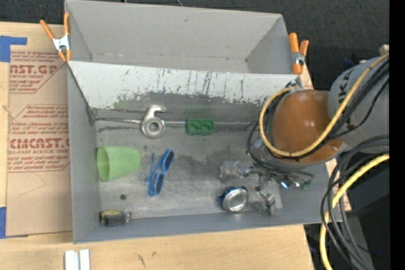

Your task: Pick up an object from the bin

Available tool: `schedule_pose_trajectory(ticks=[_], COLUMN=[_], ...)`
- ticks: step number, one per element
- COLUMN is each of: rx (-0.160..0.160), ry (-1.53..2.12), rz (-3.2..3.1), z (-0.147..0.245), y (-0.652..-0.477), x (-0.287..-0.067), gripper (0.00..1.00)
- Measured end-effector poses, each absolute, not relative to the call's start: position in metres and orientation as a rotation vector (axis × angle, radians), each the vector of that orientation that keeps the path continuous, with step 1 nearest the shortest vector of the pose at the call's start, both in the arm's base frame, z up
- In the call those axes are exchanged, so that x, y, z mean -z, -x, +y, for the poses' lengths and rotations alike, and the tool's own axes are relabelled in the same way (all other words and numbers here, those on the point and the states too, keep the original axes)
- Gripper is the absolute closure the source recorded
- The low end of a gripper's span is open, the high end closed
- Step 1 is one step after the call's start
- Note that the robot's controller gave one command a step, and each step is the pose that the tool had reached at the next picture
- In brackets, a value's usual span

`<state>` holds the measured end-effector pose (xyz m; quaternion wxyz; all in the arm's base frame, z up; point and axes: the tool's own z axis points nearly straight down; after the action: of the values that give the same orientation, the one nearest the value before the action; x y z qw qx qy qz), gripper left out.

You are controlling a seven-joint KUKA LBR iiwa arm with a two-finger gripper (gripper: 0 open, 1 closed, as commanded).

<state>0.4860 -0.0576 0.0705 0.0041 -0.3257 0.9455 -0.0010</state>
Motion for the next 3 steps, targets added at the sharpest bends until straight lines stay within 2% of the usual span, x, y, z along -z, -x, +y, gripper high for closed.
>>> schedule_pose_trajectory(ticks=[1, 2, 3], rx=[0.002, -0.001, 0.005], ry=[1.280, 1.279, 1.233], rz=[2.860, 2.869, 2.880], z=[0.000, -0.001, 0.002], y=[-0.483, -0.481, -0.492], x=[-0.071, -0.069, -0.184], gripper=[0.00, 1.00, 1.00])
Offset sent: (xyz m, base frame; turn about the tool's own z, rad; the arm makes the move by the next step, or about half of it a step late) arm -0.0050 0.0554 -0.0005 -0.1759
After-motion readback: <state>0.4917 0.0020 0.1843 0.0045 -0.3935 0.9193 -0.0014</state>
